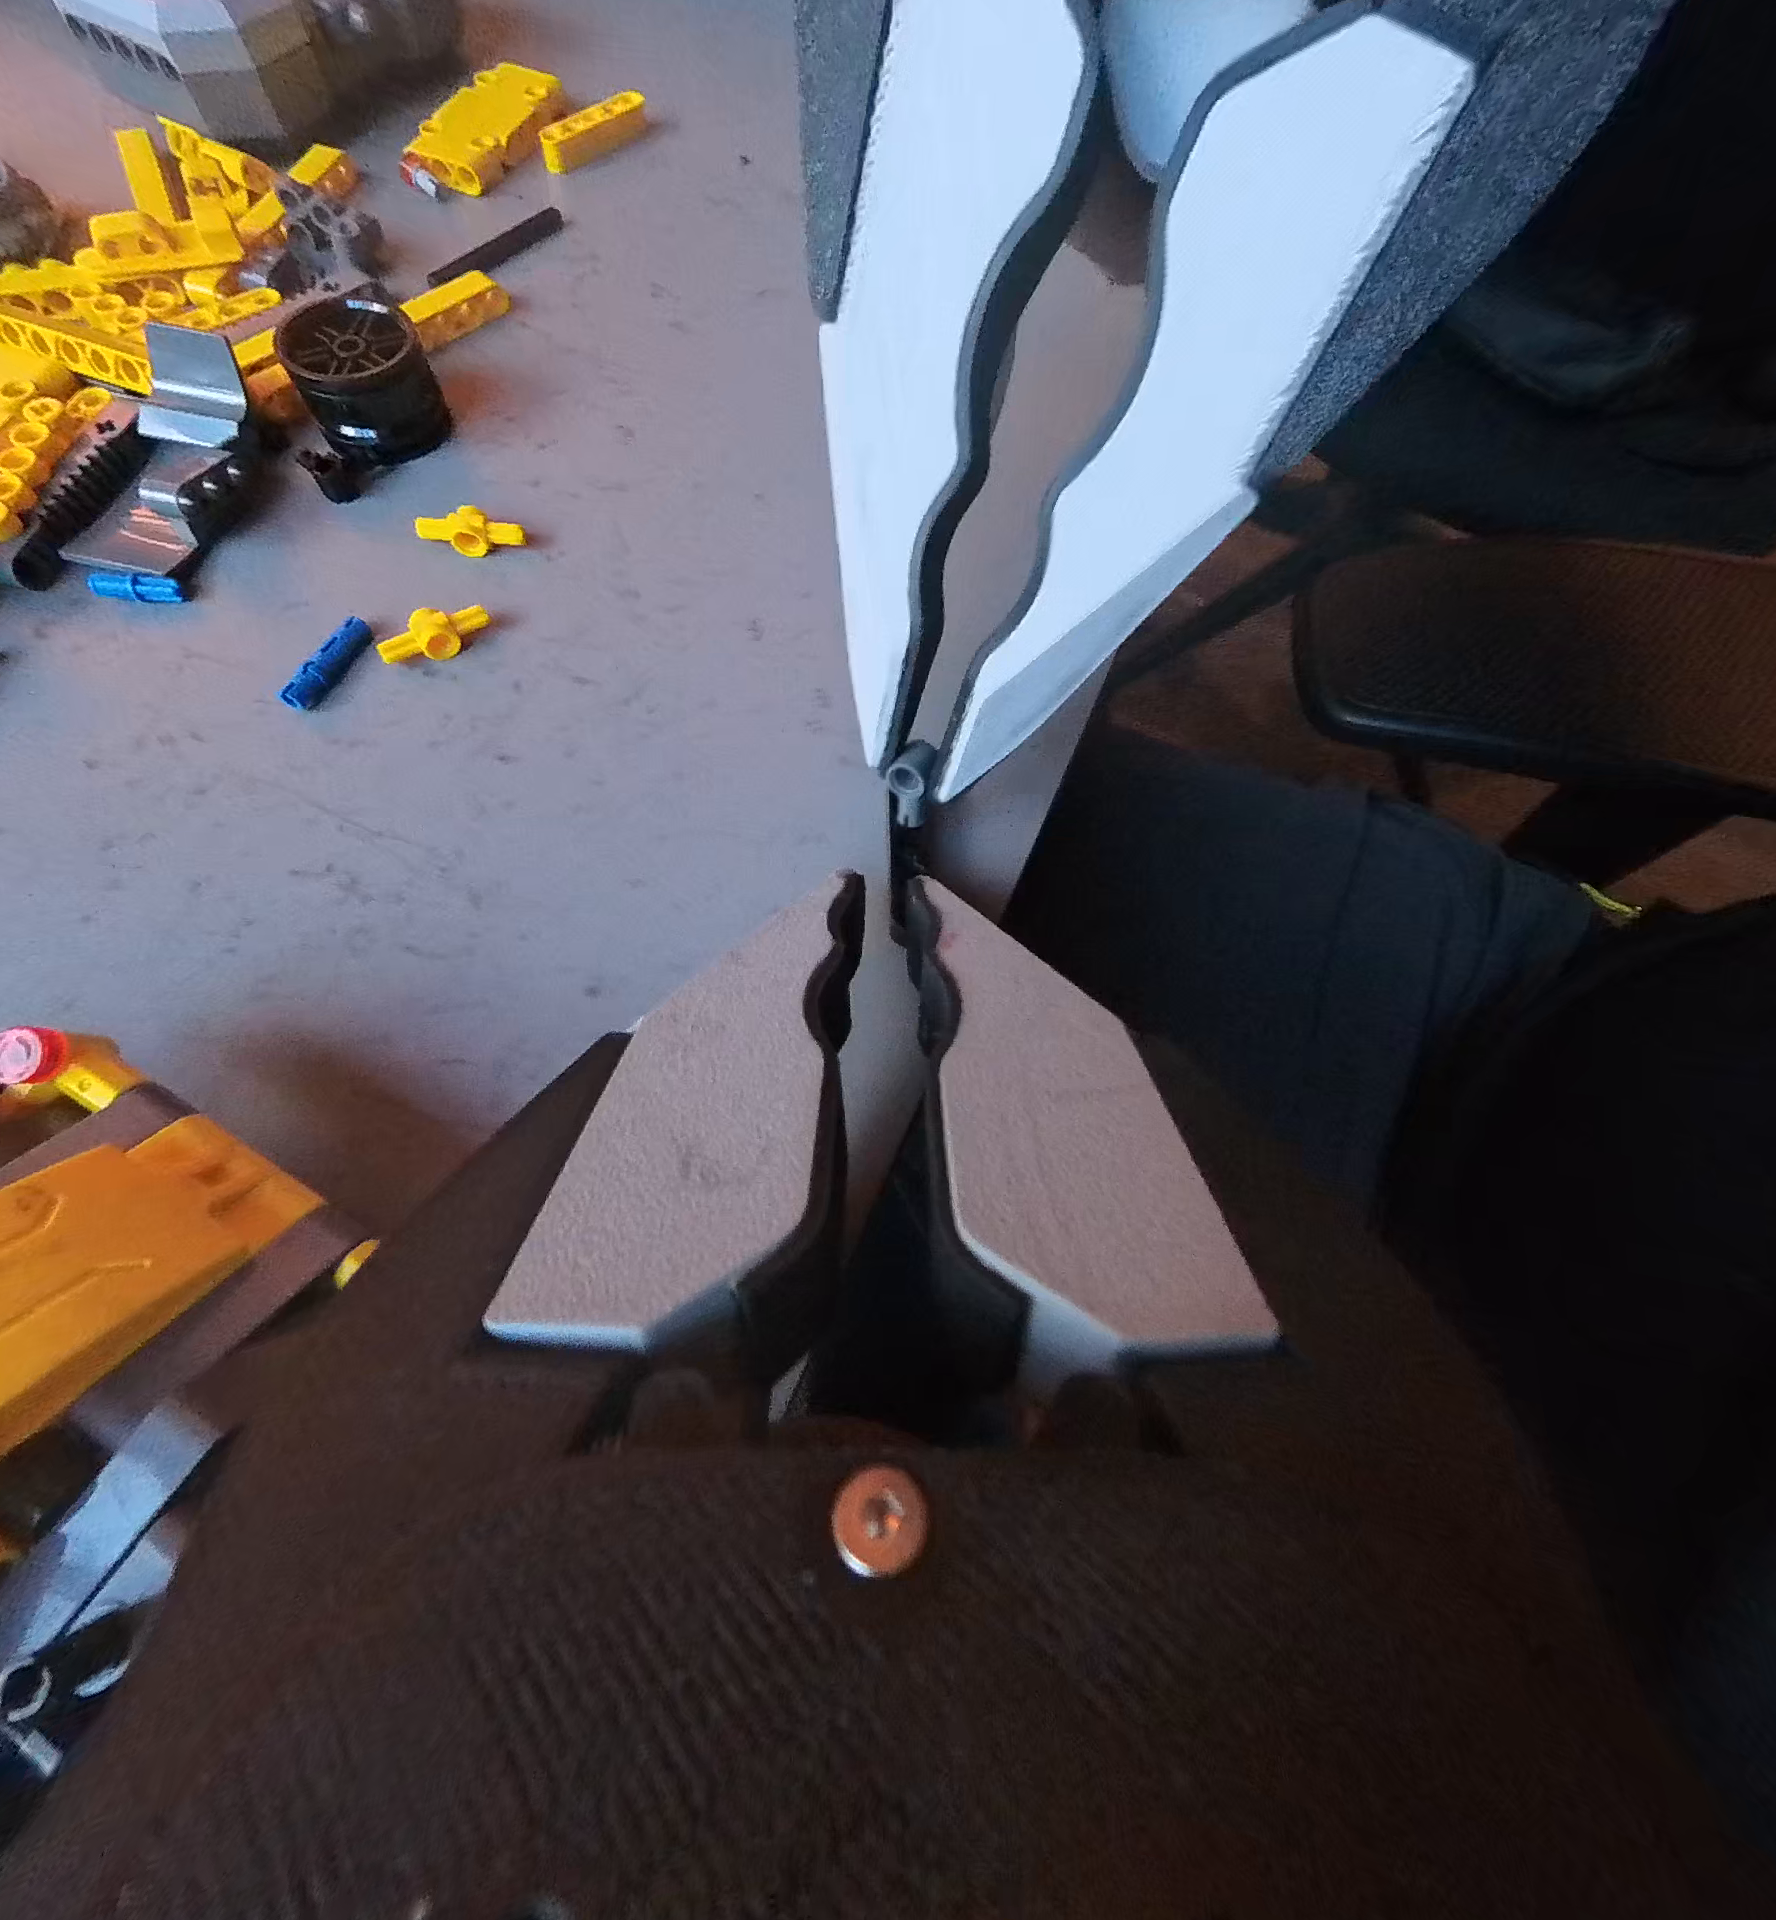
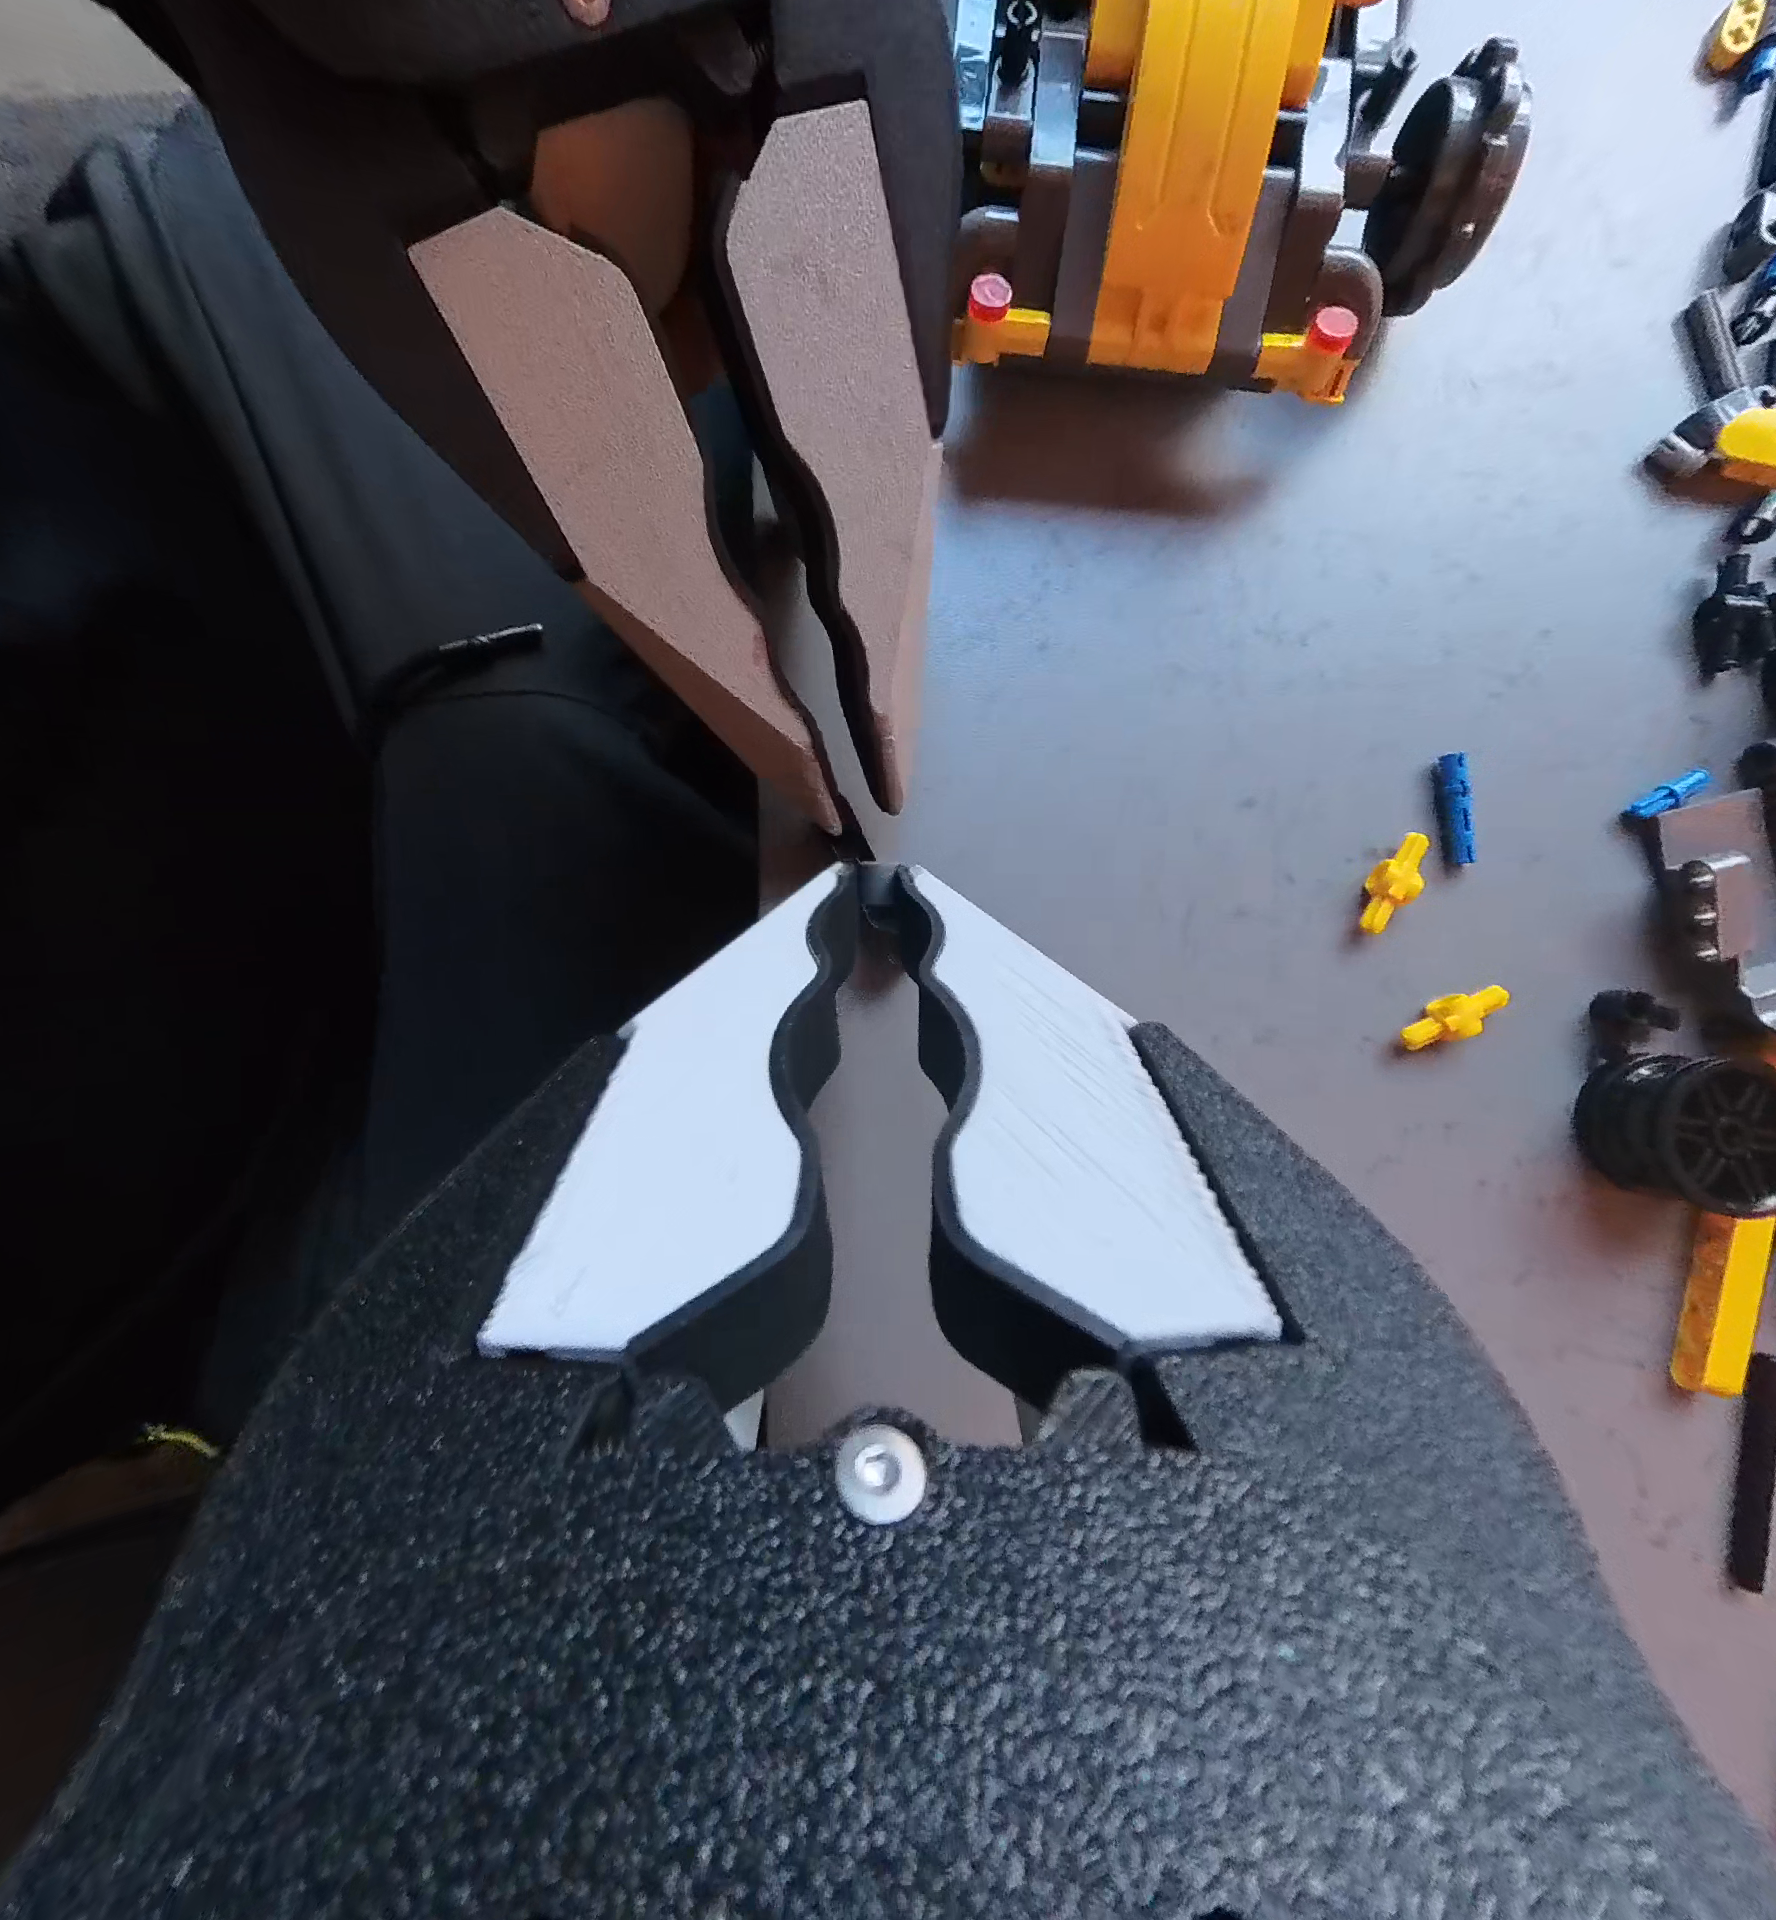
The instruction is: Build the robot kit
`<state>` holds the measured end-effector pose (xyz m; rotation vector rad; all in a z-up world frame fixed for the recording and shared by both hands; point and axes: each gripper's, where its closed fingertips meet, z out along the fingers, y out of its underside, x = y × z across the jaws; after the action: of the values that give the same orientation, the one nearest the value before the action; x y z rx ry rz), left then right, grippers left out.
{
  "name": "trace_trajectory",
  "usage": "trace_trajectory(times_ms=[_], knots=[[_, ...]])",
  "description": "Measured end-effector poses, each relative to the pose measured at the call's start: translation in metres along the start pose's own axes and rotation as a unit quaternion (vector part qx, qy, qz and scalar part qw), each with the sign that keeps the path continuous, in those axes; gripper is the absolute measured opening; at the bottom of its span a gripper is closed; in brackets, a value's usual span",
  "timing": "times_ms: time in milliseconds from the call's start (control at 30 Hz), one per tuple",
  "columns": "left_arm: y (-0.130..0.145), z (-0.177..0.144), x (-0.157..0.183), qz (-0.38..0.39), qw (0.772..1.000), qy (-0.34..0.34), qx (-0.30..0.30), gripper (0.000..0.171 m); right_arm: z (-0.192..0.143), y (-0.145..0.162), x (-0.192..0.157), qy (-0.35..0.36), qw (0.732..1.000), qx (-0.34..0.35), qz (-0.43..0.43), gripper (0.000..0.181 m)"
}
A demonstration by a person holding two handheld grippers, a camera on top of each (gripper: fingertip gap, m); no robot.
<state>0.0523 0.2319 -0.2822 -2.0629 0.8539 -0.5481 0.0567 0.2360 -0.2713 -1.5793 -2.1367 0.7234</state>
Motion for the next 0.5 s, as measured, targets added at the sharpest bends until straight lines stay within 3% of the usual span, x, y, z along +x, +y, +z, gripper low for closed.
trace_trajectory(times_ms=[333,500], knots=[[0.0,-0.004,0.006,-0.022,0.999,0.04,-0.004,0.02,0.001,0.001,0.002,0.004,1.0,0.003,0.009,0.006],[0.003,-0.002,-0.001,0.003,1.0,0.008,-0.014,0.01,0.003,0.004,-0.001,-0.003,1.0,-0.001,0.01,0.006]])
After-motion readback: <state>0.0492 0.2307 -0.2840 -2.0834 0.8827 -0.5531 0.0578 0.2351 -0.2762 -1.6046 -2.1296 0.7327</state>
